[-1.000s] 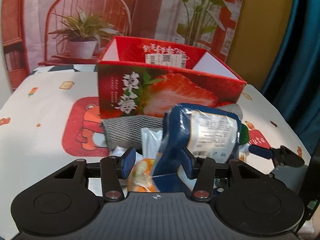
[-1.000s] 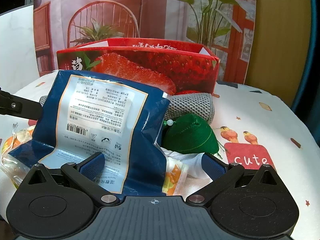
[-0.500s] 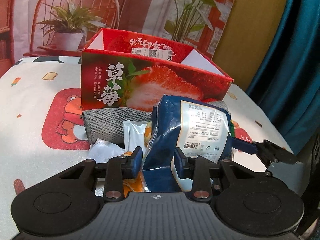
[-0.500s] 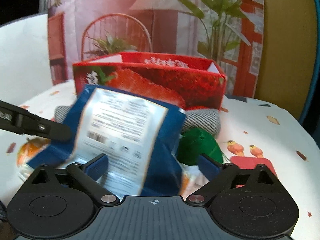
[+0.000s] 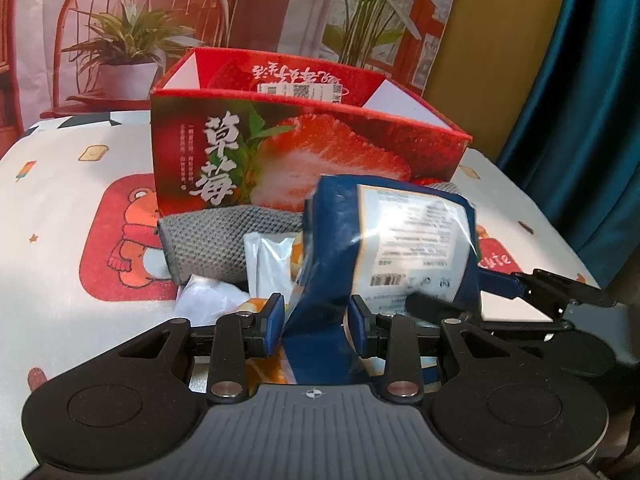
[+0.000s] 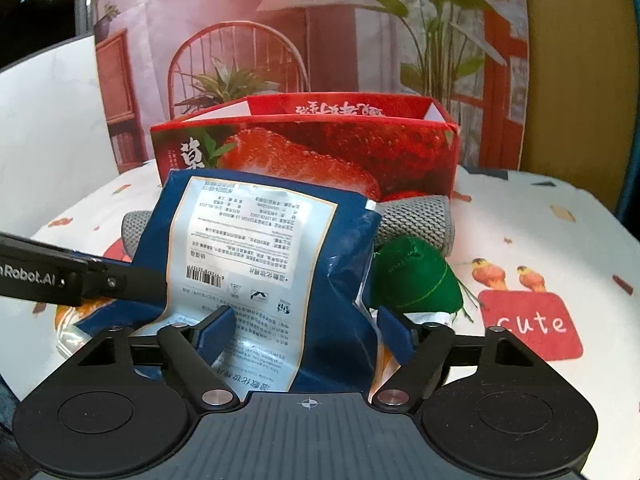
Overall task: Organize soft objects
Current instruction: 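Lift the blue snack bag with the left tool toward the red box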
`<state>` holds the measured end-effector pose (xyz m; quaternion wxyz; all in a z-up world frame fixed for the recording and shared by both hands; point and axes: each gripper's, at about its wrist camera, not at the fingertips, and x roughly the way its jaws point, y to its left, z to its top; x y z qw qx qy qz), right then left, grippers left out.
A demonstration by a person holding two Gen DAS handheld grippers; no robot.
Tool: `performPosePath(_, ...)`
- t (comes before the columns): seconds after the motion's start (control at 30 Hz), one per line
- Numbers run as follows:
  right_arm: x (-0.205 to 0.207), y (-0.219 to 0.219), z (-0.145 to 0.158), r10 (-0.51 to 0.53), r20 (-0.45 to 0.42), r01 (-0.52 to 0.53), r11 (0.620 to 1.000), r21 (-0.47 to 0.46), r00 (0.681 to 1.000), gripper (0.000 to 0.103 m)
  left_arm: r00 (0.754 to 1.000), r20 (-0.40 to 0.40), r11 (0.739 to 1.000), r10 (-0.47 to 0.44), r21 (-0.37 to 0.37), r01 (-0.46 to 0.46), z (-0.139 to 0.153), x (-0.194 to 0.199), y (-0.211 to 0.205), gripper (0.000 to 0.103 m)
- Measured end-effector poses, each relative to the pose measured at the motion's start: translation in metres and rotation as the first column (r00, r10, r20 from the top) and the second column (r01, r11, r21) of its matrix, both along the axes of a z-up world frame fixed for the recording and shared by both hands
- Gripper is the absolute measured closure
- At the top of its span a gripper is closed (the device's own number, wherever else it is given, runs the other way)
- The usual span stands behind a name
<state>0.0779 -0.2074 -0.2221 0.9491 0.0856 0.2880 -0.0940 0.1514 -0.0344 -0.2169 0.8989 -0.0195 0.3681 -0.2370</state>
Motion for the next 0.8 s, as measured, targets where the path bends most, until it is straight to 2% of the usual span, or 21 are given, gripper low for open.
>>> performPosePath(0.1,-0.006,-0.003,0.017,0.003,0.054,-0.003,1.0,0.008,0.999,0.048,1.0,0.012,0.999,-0.016,-0.043,0.017,0.011,0.001,0.005,0.066)
performPosePath(0.2,-0.007,-0.007,0.037,0.042,0.104,-0.043,0.999,0.01,0.994,0.05,0.997,0.068,0.996,-0.037,-0.083,0.042,0.028,0.002,0.008,0.066)
performPosePath(0.3,-0.001,-0.007,0.054,0.099,0.117,-0.098,0.995,-0.018,0.988,0.052,0.993,0.113,0.996,-0.047,-0.072,0.055,0.044,0.006,0.006,0.066)
performPosePath(0.33,0.003,-0.007,0.059,0.114,0.112,-0.111,0.993,-0.036,0.987,0.052,0.993,0.104,0.996,-0.048,-0.071,0.056,0.045,0.009,0.006,0.066)
performPosePath(0.43,0.018,-0.01,0.062,0.136,0.064,-0.135,0.99,-0.029,0.989,0.052,0.997,-0.001,0.995,-0.074,-0.067,0.074,0.033,0.023,0.003,0.066)
performPosePath(0.6,0.022,-0.014,0.04,0.124,-0.045,-0.123,0.992,0.02,0.991,0.051,0.991,-0.091,0.995,-0.094,-0.045,0.09,0.005,0.025,-0.002,0.066)
performPosePath(0.8,0.015,-0.021,0.019,0.104,-0.104,-0.098,0.993,0.067,0.989,0.051,0.988,-0.087,0.992,-0.129,-0.011,0.128,0.0,0.031,-0.011,0.066)
